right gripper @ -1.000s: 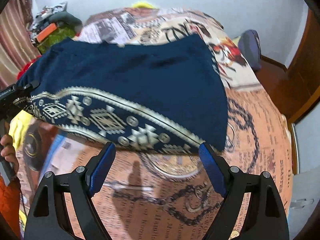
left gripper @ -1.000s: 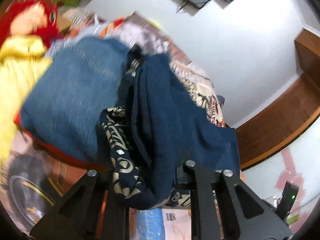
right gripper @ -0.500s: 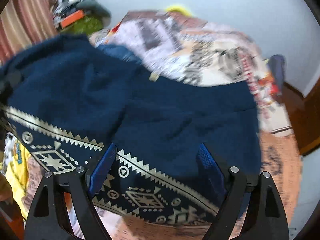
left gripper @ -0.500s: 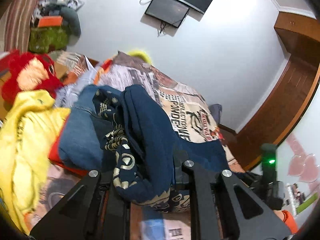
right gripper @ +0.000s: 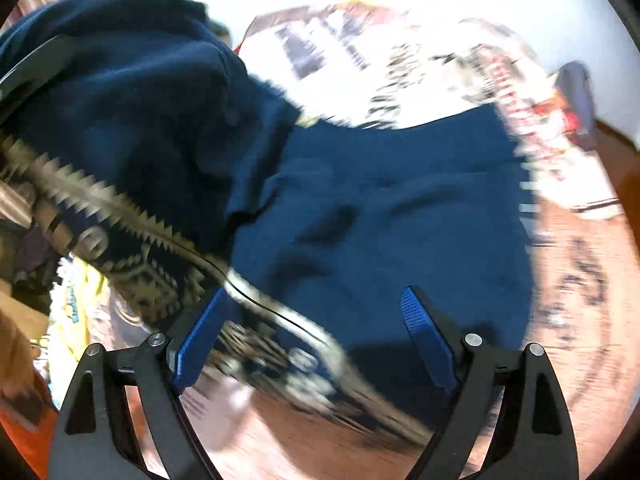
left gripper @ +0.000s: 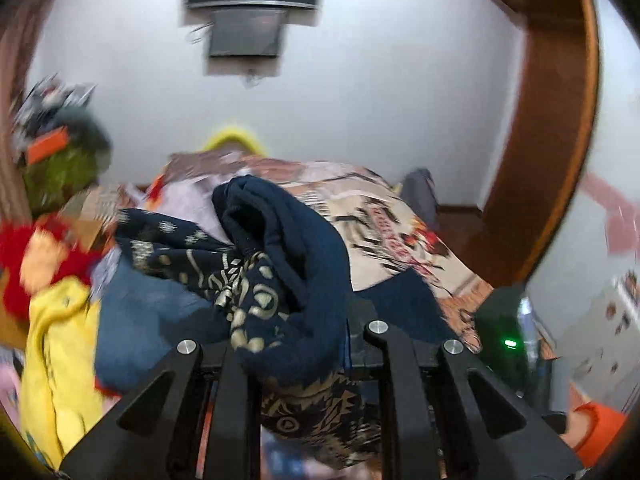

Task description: Fold large clothes

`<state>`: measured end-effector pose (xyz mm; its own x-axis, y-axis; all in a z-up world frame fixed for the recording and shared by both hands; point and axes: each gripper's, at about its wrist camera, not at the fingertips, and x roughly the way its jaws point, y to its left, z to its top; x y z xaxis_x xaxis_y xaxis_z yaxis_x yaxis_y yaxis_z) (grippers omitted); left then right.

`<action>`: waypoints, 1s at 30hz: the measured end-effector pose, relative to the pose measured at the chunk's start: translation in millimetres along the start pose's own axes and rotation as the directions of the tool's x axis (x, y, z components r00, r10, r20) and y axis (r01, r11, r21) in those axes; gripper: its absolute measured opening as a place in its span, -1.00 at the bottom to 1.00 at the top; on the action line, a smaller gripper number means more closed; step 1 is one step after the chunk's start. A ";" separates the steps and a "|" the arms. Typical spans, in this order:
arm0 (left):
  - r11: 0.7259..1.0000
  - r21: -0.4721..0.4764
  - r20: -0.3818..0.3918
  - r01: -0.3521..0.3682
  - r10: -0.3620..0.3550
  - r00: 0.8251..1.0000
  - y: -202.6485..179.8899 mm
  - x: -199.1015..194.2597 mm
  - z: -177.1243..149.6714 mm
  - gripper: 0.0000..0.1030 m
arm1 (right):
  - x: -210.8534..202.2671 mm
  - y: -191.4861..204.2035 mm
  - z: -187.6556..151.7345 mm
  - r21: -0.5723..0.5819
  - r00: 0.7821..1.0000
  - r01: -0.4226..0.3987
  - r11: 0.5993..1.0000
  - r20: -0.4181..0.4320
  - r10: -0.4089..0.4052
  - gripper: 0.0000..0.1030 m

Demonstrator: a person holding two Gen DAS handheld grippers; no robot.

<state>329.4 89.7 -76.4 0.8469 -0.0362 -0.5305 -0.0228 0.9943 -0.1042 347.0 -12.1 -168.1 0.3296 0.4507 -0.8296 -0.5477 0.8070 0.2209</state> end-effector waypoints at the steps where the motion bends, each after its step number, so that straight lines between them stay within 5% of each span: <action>1: 1.000 0.022 -0.008 0.013 -0.013 1.000 -11.0 3.9 0.5 -0.71 | -7.7 -6.6 -5.6 0.002 1.000 0.022 1.000 0.016 -0.022 0.67; 8: 0.971 0.156 -0.190 0.181 -0.151 0.970 -102.7 57.4 -34.2 -0.71 | -50.8 -89.6 -52.5 0.103 0.985 0.173 0.979 -0.024 -0.172 0.67; 14: 0.952 -0.027 -0.384 0.305 -0.292 0.876 -108.8 109.8 -78.7 -0.72 | -74.9 -120.8 -74.6 0.168 0.975 0.224 0.960 -0.043 -0.220 0.67; 17: 0.953 -0.018 -0.390 0.302 -0.284 0.876 -113.0 108.6 -81.0 -0.71 | -88.4 -120.2 -75.6 0.171 0.974 0.228 0.959 -0.024 -0.227 0.67; 20: 0.942 0.005 -0.372 0.336 -0.310 0.875 -121.7 91.7 -74.3 -0.40 | -100.3 -119.4 -75.9 0.169 0.974 0.223 0.960 0.006 -0.228 0.67; 22: 0.929 0.006 -0.378 0.371 -0.342 0.861 -123.5 75.7 -68.9 0.07 | -107.4 -114.4 -71.8 0.165 0.974 0.216 0.962 0.030 -0.224 0.67; 23: 0.930 0.016 -0.368 0.368 -0.336 0.867 -123.0 65.2 -66.4 0.21 | -110.0 -111.7 -67.9 0.167 0.975 0.208 0.964 0.048 -0.219 0.67; 25: 0.954 0.064 -0.310 0.292 -0.259 0.915 -121.1 40.7 -63.2 0.54 | -110.2 -108.2 -60.7 0.166 0.976 0.191 0.967 0.071 -0.205 0.67; 27: 0.970 0.111 -0.256 0.217 -0.183 0.949 -111.2 22.8 -58.7 0.64 | -111.9 -99.5 -54.3 0.156 0.977 0.178 0.972 0.091 -0.194 0.67; 30: 0.981 0.165 -0.197 0.104 -0.070 0.978 -92.9 10.3 -54.1 0.72 | -113.5 -81.9 -42.0 0.128 0.978 0.151 0.980 0.126 -0.167 0.67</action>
<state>311.5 -8.5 -117.6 0.7252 -0.1247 -0.6772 0.1531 0.9880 -0.0181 322.1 -145.4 -113.6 0.5109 0.3539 -0.7834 -0.3882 0.9081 0.1570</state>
